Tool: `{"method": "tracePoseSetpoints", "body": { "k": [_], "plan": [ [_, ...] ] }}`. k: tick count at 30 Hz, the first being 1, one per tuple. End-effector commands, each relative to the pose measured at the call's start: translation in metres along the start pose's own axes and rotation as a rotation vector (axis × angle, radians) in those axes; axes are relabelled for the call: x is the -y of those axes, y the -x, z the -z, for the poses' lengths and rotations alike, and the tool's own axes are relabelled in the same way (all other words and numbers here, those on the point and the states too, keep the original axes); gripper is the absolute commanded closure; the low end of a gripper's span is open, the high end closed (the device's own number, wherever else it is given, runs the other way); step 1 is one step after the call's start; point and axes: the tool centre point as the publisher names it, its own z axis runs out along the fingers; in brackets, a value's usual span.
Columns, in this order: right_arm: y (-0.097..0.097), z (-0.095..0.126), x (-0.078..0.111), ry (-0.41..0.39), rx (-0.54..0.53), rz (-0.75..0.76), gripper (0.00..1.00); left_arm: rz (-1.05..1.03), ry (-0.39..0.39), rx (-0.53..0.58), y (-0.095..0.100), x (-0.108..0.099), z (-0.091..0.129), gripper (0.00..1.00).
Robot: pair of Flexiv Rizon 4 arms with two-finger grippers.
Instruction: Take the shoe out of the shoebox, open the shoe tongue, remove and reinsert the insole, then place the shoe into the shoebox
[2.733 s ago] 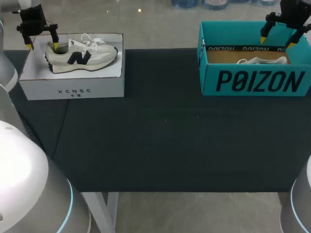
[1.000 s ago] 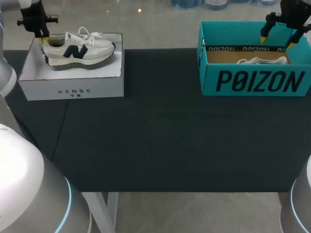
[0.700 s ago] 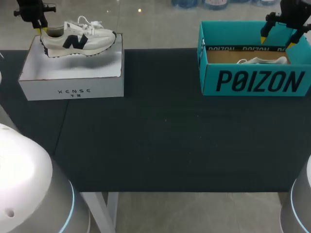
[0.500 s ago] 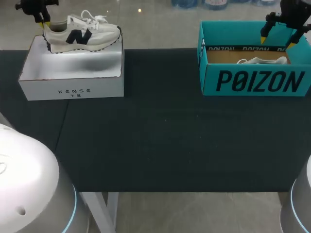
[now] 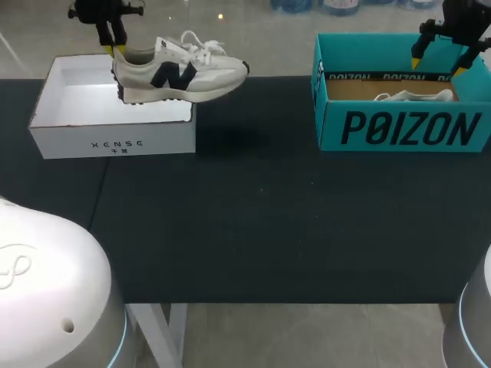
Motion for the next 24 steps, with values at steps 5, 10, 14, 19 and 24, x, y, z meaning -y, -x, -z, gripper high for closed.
{"method": "tracePoseSetpoints", "body": {
  "k": [5,10,14,19,24],
  "plan": [
    [0.000,0.000,0.000,-0.001,0.001,0.000,0.00,-0.033,0.446,0.000,0.065,0.156,-0.048,1.00],
    [0.000,0.000,0.000,-0.001,0.001,0.000,0.00,-0.061,0.479,0.011,0.089,0.181,-0.061,1.00],
    [0.000,0.000,0.000,-0.001,0.001,0.000,0.00,-0.063,0.512,0.014,0.104,0.195,-0.068,1.00],
    [0.000,0.000,0.000,-0.001,0.001,0.000,0.00,-0.080,0.530,0.016,0.123,0.211,-0.079,1.00],
    [0.000,0.000,0.000,-0.001,0.001,0.000,0.00,-0.076,0.577,0.016,0.139,0.225,-0.094,1.00]
  ]
}}
